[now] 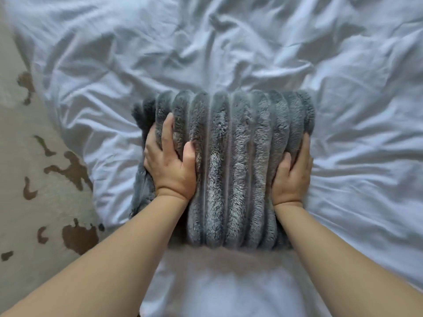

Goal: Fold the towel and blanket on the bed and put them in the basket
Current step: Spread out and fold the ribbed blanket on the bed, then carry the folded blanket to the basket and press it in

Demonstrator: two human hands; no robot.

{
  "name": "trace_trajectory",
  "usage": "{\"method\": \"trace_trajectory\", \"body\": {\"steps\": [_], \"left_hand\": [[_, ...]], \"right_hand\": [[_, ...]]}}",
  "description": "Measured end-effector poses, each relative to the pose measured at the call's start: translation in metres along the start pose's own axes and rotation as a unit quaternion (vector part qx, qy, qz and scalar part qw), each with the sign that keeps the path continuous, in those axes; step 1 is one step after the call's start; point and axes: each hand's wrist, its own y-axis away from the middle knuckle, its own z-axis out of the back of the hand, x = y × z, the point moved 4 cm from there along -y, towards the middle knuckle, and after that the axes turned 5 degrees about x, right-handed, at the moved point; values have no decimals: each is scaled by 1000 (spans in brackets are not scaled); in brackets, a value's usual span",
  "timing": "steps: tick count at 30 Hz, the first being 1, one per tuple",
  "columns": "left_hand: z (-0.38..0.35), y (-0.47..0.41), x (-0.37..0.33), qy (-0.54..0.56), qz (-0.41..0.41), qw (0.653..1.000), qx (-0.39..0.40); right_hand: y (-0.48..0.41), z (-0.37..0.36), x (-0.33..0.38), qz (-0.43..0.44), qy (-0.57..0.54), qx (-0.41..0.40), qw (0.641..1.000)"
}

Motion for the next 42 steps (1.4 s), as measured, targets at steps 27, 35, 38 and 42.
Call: {"method": "trace_trajectory", "body": {"steps": [27, 35, 38, 42], "left_hand": [[150, -15, -90, 80, 42, 879, 469], [303, 23, -111, 281, 63, 888, 359], [360, 28, -90, 300, 64, 916, 259], [431, 33, -52, 328, 88, 925, 173]], "right_hand": [[181, 112, 83, -441, -420, 29, 792], [176, 166, 208, -258, -415, 56, 871], [176, 157, 247, -202, -425, 110, 876], [185, 124, 302, -156, -448, 195, 858]]}}
